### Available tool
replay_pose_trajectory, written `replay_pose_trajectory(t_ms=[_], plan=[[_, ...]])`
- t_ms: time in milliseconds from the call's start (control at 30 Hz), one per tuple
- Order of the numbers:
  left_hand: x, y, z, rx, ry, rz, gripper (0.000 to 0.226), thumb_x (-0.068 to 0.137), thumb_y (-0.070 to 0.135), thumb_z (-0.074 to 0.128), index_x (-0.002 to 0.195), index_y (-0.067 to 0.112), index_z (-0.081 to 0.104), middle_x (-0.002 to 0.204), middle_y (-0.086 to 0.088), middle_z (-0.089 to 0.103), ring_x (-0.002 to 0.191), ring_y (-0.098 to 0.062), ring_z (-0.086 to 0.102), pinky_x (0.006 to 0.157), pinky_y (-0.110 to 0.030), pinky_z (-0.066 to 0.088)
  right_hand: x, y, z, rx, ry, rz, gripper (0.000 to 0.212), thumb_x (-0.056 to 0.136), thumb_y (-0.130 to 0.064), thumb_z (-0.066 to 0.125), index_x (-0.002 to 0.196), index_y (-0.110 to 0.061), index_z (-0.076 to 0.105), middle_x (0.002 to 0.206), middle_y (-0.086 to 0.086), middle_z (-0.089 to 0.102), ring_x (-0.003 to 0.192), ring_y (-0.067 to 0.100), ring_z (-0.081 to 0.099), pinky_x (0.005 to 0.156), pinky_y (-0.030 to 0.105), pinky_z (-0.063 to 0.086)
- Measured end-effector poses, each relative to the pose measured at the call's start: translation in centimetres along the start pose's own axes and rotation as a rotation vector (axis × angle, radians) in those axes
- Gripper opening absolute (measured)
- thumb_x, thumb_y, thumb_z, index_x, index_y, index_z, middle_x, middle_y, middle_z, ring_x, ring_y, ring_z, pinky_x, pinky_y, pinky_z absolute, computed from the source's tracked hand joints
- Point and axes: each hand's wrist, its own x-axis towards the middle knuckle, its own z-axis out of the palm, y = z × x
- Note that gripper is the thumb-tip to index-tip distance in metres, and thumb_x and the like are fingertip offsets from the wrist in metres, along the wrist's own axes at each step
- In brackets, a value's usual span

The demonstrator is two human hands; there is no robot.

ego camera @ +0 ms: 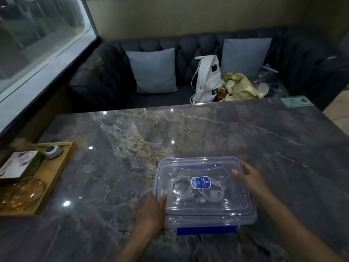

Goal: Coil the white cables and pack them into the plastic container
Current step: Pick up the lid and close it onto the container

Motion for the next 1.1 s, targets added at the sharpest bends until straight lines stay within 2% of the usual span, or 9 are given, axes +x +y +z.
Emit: replay_pose_trajectory(t_ms=[133, 200, 467, 533, 633, 700, 800, 933, 1100], plan=[[0.4, 0.4, 0.3, -0.075, 0.007, -0.006, 0.024, 0.095, 0.041, 0.038, 0.089, 0.018, 0.04, 0.092, -0.004, 0.054, 0.069, -0.012, 0.052, 0.061, -0.026, 0.041, 1.2, -0.4, 0.0, -0.022, 0.01, 0.004, 0.029, 0.085, -0.004, 0.058, 0.092, -0.032, 0.064, 0.088, -0.002, 0.069, 0.078, 0.018, 0.068, 0.07, 0.035, 0.055], [1.2, 0.9, 0.3, -0.161, 0.018, -0.008, 0.027, 0.095, 0.04, 0.039, 0.098, 0.014, 0.045, 0.097, -0.01, 0.059, 0.079, -0.023, 0.06, 0.072, -0.033, 0.051, 2.1, -0.8, 0.1, -0.027, 0.008, 0.016, 0.026, 0.085, -0.007, 0.058, 0.09, -0.032, 0.064, 0.086, -0.002, 0.07, 0.075, 0.018, 0.069, 0.066, 0.035, 0.056], [4.3, 3.1, -0.4, -0.029, 0.048, 0.027, 0.046, 0.093, 0.044, 0.037, 0.114, 0.007, 0.052, 0.113, -0.017, 0.063, 0.103, -0.032, 0.059, 0.092, -0.042, 0.047, 5.6, -2.1, 0.1, -0.06, 0.018, 0.037, 0.023, 0.086, -0.007, 0.058, 0.106, -0.017, 0.062, 0.091, 0.008, 0.068, 0.079, 0.027, 0.065, 0.072, 0.04, 0.055], [4.4, 2.8, -0.5, -0.002, 0.017, 0.041, 0.044, 0.092, 0.045, 0.038, 0.112, 0.009, 0.054, 0.111, -0.014, 0.065, 0.099, -0.03, 0.061, 0.091, -0.042, 0.048, 5.6, -2.0, -0.1, -0.088, 0.02, 0.045, 0.022, 0.086, -0.01, 0.059, 0.105, -0.022, 0.062, 0.085, 0.0, 0.068, 0.077, 0.022, 0.066, 0.065, 0.036, 0.054], [4.1, 1.8, -0.4, -0.045, 0.011, 0.094, 0.032, 0.09, 0.041, 0.046, 0.101, 0.013, 0.057, 0.098, -0.006, 0.065, 0.081, -0.019, 0.059, 0.072, -0.032, 0.047, 5.0, -1.9, -0.2, -0.101, 0.027, 0.049, 0.021, 0.085, -0.015, 0.06, 0.097, -0.034, 0.061, 0.082, -0.009, 0.065, 0.074, 0.013, 0.065, 0.054, 0.027, 0.05], [3.7, 1.2, -0.2, -0.117, -0.005, 0.101, 0.027, 0.09, 0.041, 0.049, 0.106, 0.019, 0.054, 0.096, 0.002, 0.061, 0.08, -0.014, 0.059, 0.068, -0.03, 0.049, 4.6, -1.8, -0.1, -0.1, 0.028, 0.032, 0.024, 0.085, -0.015, 0.06, 0.09, -0.039, 0.059, 0.082, -0.011, 0.065, 0.074, 0.01, 0.065, 0.054, 0.026, 0.05], [3.4, 0.9, 0.0, -0.285, -0.059, 0.074, 0.02, 0.09, 0.04, 0.051, 0.102, 0.024, 0.05, 0.096, -0.003, 0.065, 0.08, -0.022, 0.067, 0.071, -0.043, 0.059, 4.2, -1.6, -0.1, -0.093, 0.021, 0.012, 0.026, 0.086, -0.015, 0.059, 0.096, -0.039, 0.057, 0.085, -0.012, 0.064, 0.077, 0.009, 0.065, 0.056, 0.025, 0.051], [3.4, 0.9, 0.0, -0.448, -0.14, -0.024, 0.03, 0.09, 0.035, 0.054, 0.109, 0.013, 0.047, 0.085, -0.009, 0.064, 0.058, -0.019, 0.063, 0.051, -0.031, 0.055, 4.3, -1.4, -0.3, -0.074, -0.008, 0.009, 0.027, 0.087, -0.016, 0.057, 0.102, -0.038, 0.053, 0.088, -0.012, 0.062, 0.08, 0.01, 0.063, 0.06, 0.028, 0.052], [4.2, 0.4, -0.5, -0.407, -0.162, -0.07, 0.037, 0.085, 0.04, 0.06, 0.105, 0.009, 0.056, 0.092, -0.007, 0.064, 0.073, -0.014, 0.062, 0.059, -0.024, 0.048, 4.9, -1.1, -0.6, -0.087, 0.004, 0.019, 0.029, 0.085, -0.015, 0.06, 0.104, -0.034, 0.053, 0.087, -0.011, 0.062, 0.078, 0.009, 0.063, 0.056, 0.025, 0.05]])
